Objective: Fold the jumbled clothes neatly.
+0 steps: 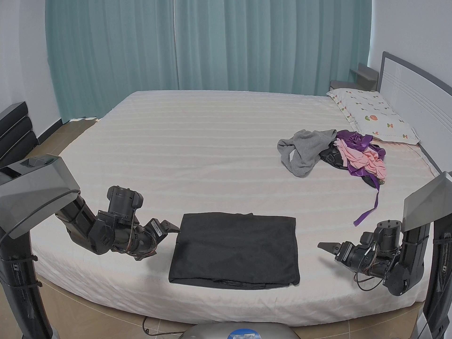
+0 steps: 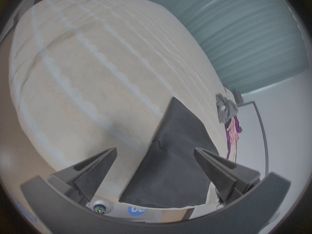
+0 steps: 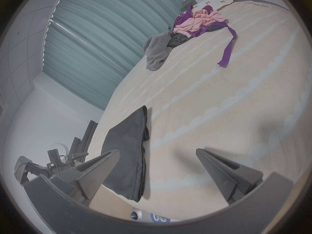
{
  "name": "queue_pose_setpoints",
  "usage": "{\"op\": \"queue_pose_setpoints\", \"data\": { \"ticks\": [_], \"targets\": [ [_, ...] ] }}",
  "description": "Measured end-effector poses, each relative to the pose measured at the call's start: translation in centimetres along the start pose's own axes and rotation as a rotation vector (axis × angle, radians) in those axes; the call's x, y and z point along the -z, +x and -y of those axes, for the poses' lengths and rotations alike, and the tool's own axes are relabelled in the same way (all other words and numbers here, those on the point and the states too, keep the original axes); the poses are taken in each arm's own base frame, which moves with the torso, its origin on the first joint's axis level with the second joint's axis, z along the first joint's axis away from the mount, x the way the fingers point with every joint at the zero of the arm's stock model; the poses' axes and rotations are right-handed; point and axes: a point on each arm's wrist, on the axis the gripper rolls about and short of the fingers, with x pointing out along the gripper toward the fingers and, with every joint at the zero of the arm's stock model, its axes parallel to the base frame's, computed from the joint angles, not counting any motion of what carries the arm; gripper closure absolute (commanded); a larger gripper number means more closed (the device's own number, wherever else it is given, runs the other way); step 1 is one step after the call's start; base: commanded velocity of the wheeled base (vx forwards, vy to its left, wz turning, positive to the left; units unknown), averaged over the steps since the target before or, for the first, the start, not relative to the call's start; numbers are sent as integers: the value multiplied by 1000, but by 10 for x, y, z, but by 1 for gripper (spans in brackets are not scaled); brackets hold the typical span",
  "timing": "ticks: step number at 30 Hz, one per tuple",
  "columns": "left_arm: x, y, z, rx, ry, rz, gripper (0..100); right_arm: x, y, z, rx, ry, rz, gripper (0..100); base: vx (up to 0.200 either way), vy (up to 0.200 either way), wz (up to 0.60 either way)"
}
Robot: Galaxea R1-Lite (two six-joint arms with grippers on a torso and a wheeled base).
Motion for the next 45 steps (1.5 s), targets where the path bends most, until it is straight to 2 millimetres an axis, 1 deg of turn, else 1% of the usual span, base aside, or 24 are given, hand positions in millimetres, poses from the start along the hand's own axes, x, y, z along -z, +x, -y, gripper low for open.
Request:
{"op": "queue_pose_setpoints", "data": {
  "ticks": [5,9,11,17,20,31,32,36,41,45],
  "targets": [
    [6,8,1,23,137,7,0,1,2,1,1,0,-3,0,0,0,0],
    [8,16,7,109,225,69,0,2,3,2,4,1,-8,0,0,0,0],
    [13,22,7,135,267,86,0,3,5,2,2,-2,-12,0,0,0,0],
    [24,35,1,120,300,61,0,5,11,2,-1,-7,-21,0,0,0,0],
    [27,40,-1,112,304,61,0,5,12,2,0,-6,-22,0,0,0,0],
    [33,54,6,113,320,102,0,6,14,3,2,-6,-25,0,0,0,0],
    [34,55,6,111,320,103,100,6,14,3,2,-7,-24,0,0,0,0],
    [35,57,6,109,309,100,100,6,14,3,1,-7,-23,0,0,0,0],
    [36,57,7,119,250,103,100,6,14,4,3,-4,-25,0,0,0,0],
    [36,56,7,139,245,118,100,7,13,4,6,6,-26,0,0,0,0]
  ]
}}
